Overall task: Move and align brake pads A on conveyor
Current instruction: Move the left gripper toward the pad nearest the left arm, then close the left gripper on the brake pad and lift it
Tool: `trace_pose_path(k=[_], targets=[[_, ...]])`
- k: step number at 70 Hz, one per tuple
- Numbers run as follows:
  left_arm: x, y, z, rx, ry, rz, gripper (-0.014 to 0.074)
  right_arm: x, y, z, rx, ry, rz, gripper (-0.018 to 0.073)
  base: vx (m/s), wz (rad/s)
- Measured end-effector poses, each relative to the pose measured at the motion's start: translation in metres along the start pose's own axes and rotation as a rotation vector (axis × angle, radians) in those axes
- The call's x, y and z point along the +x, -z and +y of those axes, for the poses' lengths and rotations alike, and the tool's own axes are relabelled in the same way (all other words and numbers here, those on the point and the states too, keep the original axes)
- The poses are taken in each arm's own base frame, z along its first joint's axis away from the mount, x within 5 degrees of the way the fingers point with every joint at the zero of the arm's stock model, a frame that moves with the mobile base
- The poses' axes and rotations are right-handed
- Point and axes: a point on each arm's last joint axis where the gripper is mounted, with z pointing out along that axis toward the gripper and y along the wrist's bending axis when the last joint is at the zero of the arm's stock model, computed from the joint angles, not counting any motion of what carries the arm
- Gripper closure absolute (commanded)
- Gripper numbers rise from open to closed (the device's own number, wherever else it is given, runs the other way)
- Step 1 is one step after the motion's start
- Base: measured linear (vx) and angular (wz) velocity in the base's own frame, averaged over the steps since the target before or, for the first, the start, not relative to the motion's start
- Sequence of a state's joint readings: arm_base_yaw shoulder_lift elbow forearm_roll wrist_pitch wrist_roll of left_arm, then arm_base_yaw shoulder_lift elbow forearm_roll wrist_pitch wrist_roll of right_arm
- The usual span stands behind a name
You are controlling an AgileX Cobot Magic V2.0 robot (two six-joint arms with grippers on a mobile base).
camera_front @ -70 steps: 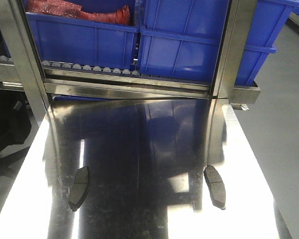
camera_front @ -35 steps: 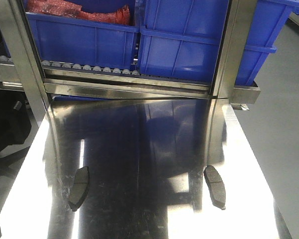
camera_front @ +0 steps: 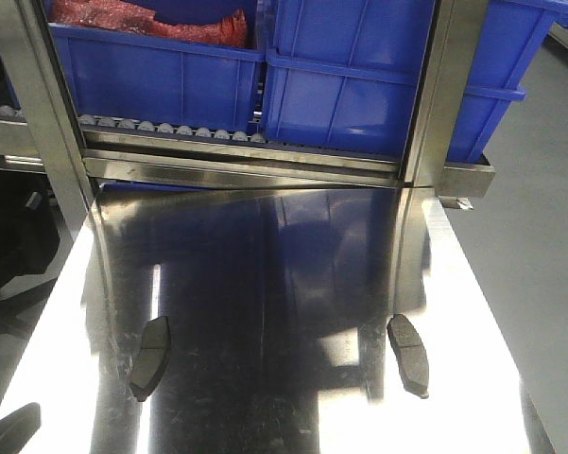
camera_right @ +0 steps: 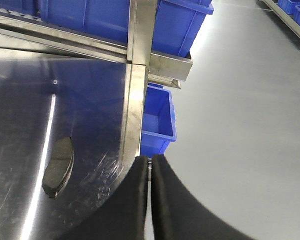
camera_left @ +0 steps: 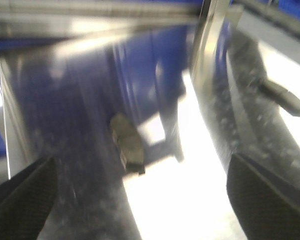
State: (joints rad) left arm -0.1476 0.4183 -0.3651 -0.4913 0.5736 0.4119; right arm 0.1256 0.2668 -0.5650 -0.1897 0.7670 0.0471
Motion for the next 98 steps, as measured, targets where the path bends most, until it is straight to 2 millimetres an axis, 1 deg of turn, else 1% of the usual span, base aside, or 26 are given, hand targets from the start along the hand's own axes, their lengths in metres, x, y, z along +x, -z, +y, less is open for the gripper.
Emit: trace_pose_path(k=[7, 18, 36, 42, 50, 58, 70, 80, 87, 98], targets=[[-0.008, -0.017, 0.005, -0.003, 0.026, 0.088, -0.0039, 0.0, 0.0, 0.0, 0.0, 0.0, 0.0, 0.056, 0.0, 0.0], [-0.032, -0.046, 0.013, -0.01, 0.055, 0.184, -0.0036, 0.0, 0.0, 0.0, 0.0, 0.0, 0.0, 0.056, 0.0, 0.0], [-0.063, -0.111, 0.029, -0.009, 0.114, 0.358, -0.0036, 0.0, 0.0, 0.0, 0.0, 0.0, 0.0, 0.056, 0.0, 0.0], [-0.069, -0.132, 0.033, 0.001, 0.148, 0.424, -0.0036, 0.0, 0.0, 0.0, 0.0, 0.0, 0.0, 0.056, 0.0, 0.0], [-0.073, -0.158, 0.031, 0.021, 0.173, 0.489, -0.0034, 0.0, 0.0, 0.0, 0.0, 0.0, 0.0, 0.056, 0.0, 0.0], [-0.073, -0.185, 0.023, 0.024, 0.191, 0.561, -0.0032, 0.0, 0.0, 0.0, 0.0, 0.0, 0.0, 0.056, 0.0, 0.0], [-0.062, -0.217, 0.021, -0.053, 0.196, 0.722, -0.0031, 0.0, 0.0, 0.0, 0.0, 0.0, 0.0, 0.056, 0.0, 0.0], [-0.055, -0.237, 0.017, -0.078, 0.195, 0.788, -0.0031, 0.0, 0.0, 0.0, 0.0, 0.0, 0.0, 0.056, 0.0, 0.0], [-0.049, -0.247, 0.016, -0.087, 0.213, 0.822, -0.0029, 0.0, 0.0, 0.0, 0.0, 0.0, 0.0, 0.056, 0.0, 0.0], [-0.033, -0.26, 0.018, -0.104, 0.229, 0.886, -0.0027, 0.0, 0.0, 0.0, 0.0, 0.0, 0.0, 0.056, 0.0, 0.0]])
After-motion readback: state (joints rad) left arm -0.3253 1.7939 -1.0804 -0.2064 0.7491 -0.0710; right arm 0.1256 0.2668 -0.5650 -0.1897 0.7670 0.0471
